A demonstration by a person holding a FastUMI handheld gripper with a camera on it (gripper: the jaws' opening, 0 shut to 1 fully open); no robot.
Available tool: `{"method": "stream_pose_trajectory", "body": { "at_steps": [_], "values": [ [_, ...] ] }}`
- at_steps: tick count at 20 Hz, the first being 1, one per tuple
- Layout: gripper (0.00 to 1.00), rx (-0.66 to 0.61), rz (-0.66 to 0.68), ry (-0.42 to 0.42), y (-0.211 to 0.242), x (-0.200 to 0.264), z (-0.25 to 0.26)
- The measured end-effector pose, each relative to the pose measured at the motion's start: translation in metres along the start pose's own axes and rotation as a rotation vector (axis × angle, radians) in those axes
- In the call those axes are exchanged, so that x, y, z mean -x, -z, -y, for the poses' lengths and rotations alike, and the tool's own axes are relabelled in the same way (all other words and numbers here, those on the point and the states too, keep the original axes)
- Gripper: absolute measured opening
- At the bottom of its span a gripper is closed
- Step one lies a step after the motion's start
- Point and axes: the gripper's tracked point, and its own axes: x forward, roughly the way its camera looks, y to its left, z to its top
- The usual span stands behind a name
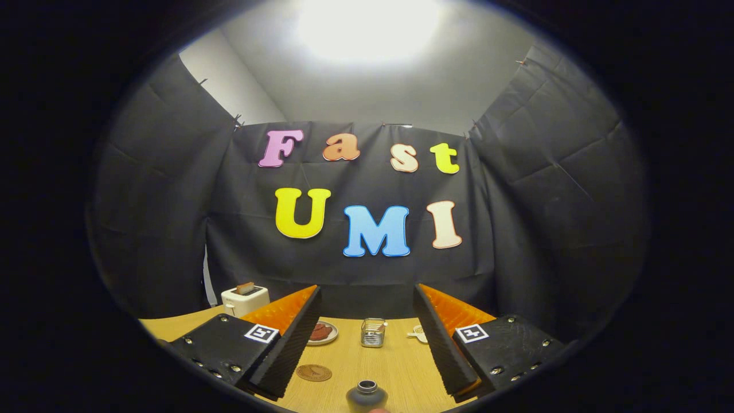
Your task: Take the bottle from table, then pour the juice into the cup, finally place the bottle on the coaster
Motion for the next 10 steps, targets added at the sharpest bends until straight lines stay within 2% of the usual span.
{"method": "stream_pose_trajectory", "body": {
  "at_steps": [10],
  "values": [
    [0.97,-0.008,0.006,-0.051,0.013,-0.002,-0.003]
  ]
}}
